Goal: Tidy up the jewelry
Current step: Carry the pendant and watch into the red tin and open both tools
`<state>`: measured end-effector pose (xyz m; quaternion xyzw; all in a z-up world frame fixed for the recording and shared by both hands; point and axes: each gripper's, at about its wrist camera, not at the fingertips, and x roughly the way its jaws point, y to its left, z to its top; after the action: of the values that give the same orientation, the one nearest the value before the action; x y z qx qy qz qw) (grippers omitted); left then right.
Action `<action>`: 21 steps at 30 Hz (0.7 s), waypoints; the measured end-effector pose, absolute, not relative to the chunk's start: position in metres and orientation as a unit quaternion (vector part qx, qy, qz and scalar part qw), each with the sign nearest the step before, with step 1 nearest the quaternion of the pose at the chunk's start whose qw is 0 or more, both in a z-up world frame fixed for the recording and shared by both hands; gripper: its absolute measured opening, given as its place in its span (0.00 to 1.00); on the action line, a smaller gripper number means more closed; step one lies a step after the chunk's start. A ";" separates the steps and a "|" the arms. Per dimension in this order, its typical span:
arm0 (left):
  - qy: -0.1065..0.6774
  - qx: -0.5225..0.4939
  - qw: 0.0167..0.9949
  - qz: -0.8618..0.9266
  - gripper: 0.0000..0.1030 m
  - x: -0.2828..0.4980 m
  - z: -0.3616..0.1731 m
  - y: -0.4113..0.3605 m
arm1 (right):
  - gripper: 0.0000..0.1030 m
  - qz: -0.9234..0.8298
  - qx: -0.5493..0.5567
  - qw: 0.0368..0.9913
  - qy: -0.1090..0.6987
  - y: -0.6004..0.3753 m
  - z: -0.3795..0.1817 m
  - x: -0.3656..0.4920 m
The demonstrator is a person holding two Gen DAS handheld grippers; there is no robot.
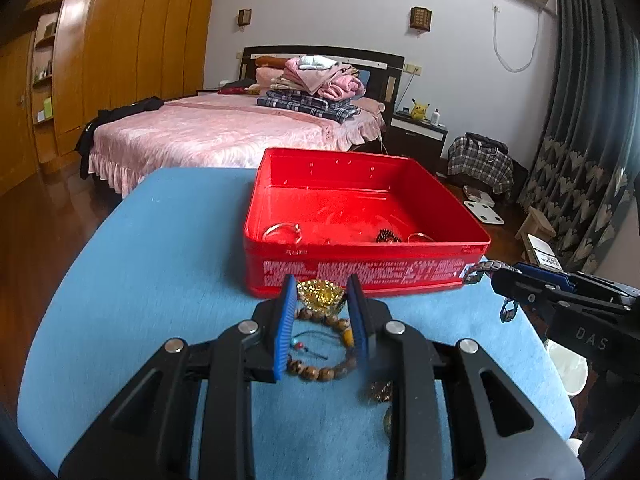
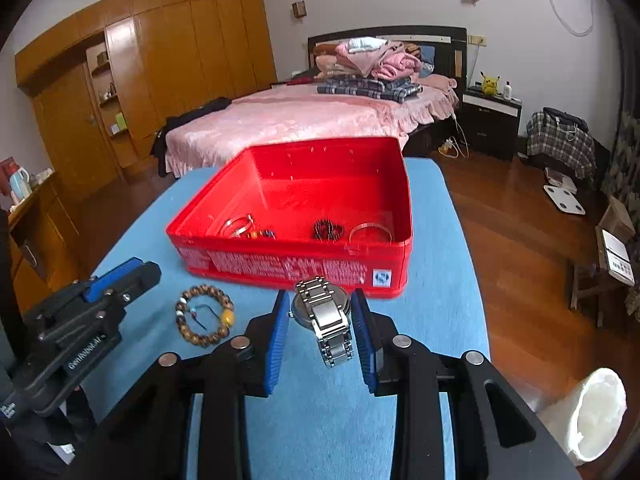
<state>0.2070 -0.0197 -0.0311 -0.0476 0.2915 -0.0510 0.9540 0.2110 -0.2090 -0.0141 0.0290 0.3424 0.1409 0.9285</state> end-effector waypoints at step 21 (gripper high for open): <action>0.270 -0.030 0.961 -0.059 0.24 0.308 -0.002 -0.032 | 0.30 0.141 0.032 0.944 0.297 -0.199 0.011 0.295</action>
<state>0.3079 -0.0318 -0.0019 -0.0298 0.2703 -0.0586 0.9605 0.2948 -0.1986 0.0113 0.0321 0.2973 0.1409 0.9438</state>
